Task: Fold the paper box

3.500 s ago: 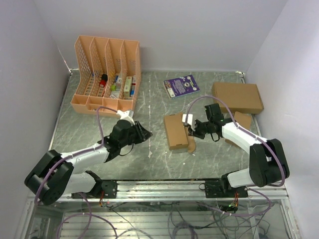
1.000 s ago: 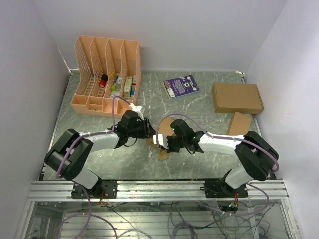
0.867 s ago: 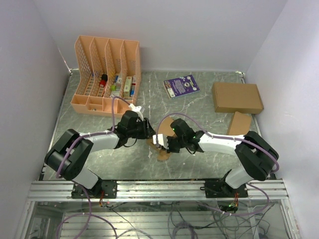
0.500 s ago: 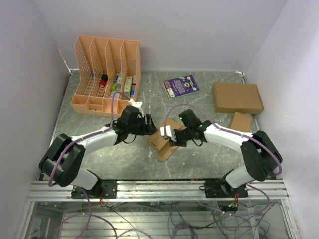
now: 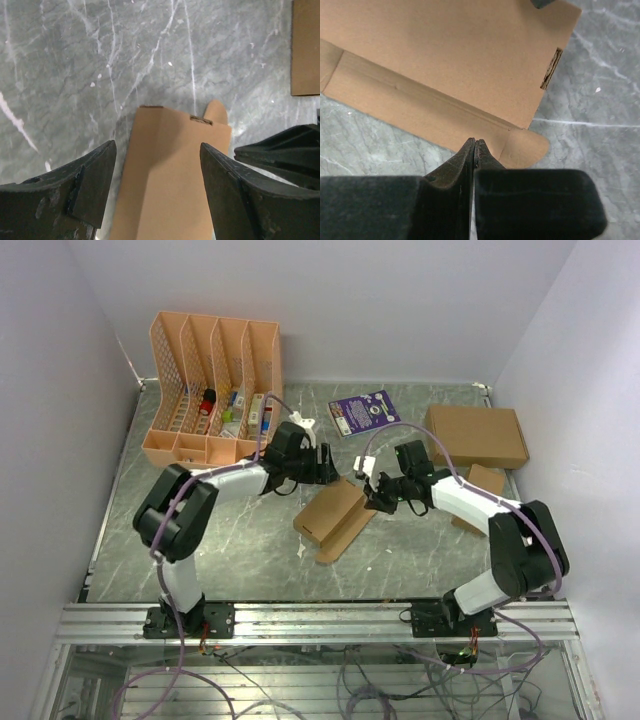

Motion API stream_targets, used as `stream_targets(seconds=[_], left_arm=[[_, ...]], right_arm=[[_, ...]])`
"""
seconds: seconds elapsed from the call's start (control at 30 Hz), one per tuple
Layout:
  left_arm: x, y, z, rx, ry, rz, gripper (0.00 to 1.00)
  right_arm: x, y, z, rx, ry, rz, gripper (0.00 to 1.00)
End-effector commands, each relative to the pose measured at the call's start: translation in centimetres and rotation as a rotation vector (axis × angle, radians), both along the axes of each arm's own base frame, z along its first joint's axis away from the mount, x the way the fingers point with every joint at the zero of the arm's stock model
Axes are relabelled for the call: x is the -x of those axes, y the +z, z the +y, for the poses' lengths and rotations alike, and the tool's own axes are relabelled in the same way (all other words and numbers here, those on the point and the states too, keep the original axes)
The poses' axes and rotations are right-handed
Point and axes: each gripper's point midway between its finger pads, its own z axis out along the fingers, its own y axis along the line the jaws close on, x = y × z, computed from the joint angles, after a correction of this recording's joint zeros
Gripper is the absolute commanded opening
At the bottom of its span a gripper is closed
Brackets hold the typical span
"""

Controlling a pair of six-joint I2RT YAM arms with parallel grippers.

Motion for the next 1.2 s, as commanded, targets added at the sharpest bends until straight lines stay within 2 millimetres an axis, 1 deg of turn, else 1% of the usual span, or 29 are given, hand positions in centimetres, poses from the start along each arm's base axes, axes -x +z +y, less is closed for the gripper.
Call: stream_targets(seconds=[0.0, 0.1, 0.2, 0.23, 0.3, 0.33, 0.37, 0.43, 0.5, 0.57, 0.6, 0.67, 0.7, 0.73, 0.77, 0.83, 0.87, 0.9, 1.0, 1.07, 1.1, 1.17], left_arm=[[-1.3, -0.8, -1.8, 0.008, -0.071, 0.004, 0.78], [-1.4, -1.7, -2.4, 0.013, -0.097, 0.022, 0.76], [-1.4, -2.1, -2.5, 0.003, -0.114, 0.029, 0.74], [-1.4, -2.2, -2.4, -0.010, -0.118, 0.029, 0.74], [-1.7, -1.6, -2.3, -0.026, -0.123, 0.011, 0.74], [-1.9, -1.1, -2.2, -0.034, -0.120, -0.006, 0.74], [-2.3, -0.5, -2.0, -0.038, -0.111, -0.029, 0.73], [-3.0, 2.0, -1.8, -0.018, -0.078, -0.106, 0.72], [-3.1, 6.1, -1.4, 0.048, -0.050, -0.218, 0.72], [-2.5, 9.5, -0.8, 0.110, -0.025, -0.301, 0.72], [-1.8, 10.2, -0.3, 0.135, -0.015, -0.325, 0.73], [-0.6, 12.1, 0.4, 0.213, 0.012, -0.361, 0.77], [-0.2, 13.1, 0.6, 0.269, 0.020, -0.381, 0.83], [0.3, 13.3, 0.7, 0.299, 0.018, -0.384, 0.91], [0.7, 13.2, 0.8, 0.344, 0.025, -0.351, 1.00], [1.4, 12.3, 0.4, 0.401, -0.014, -0.271, 0.98], [1.9, 11.7, -0.2, 0.417, -0.057, -0.227, 0.99], [2.2, 11.3, -0.7, 0.427, -0.088, -0.194, 0.93], [2.4, 9.7, -1.2, 0.417, -0.105, -0.147, 0.90], [2.2, 8.2, -0.8, 0.334, -0.073, -0.144, 0.89], [1.7, 7.6, -0.2, 0.258, -0.026, -0.156, 0.89], [1.7, 6.5, 1.0, 0.105, 0.035, -0.169, 0.88]], right_arm=[[-1.2, -0.6, 0.4, -0.010, -0.071, 0.048, 0.00], [-1.9, -1.0, 0.8, -0.030, -0.115, 0.069, 0.00], [-2.3, -0.6, 1.0, -0.038, -0.124, 0.086, 0.00], [-2.1, 0.0, 0.7, -0.050, -0.113, 0.089, 0.00], [-2.2, 1.8, 0.1, -0.112, -0.113, 0.081, 0.00], [-2.2, 2.9, -0.3, -0.159, -0.114, 0.073, 0.02], [-2.1, 3.9, -0.7, -0.195, -0.118, 0.059, 0.06], [-2.0, 5.6, -1.4, -0.258, -0.140, 0.019, 0.18], [-1.8, 7.1, -1.6, -0.315, -0.148, -0.025, 0.32], [-1.9, 8.1, -1.6, -0.361, -0.176, -0.047, 0.47], [-1.9, 8.3, -1.6, -0.388, -0.205, -0.022, 0.56], [-1.8, 8.1, -1.8, -0.434, -0.232, 0.054, 0.64], [-1.3, 7.6, -1.9, -0.459, -0.229, 0.134, 0.66], [-1.3, 7.3, -2.2, -0.465, -0.236, 0.179, 0.68], [-1.0, 7.0, -2.3, -0.480, -0.231, 0.237, 0.69], [-1.2, 6.5, -3.0, -0.482, -0.265, 0.266, 0.70], [-1.4, 6.4, -3.3, -0.487, -0.292, 0.267, 0.70], [-1.5, 6.3, -3.6, -0.499, -0.322, 0.275, 0.70], [-1.1, 5.7, -4.1, -0.557, -0.381, 0.312, 0.70], [-0.9, 5.0, -4.0, -0.589, -0.410, 0.337, 0.70], [-1.1, 4.7, -3.9, -0.609, -0.446, 0.364, 0.70], [-1.3, 3.9, -3.8, -0.626, -0.489, 0.434, 0.70]])
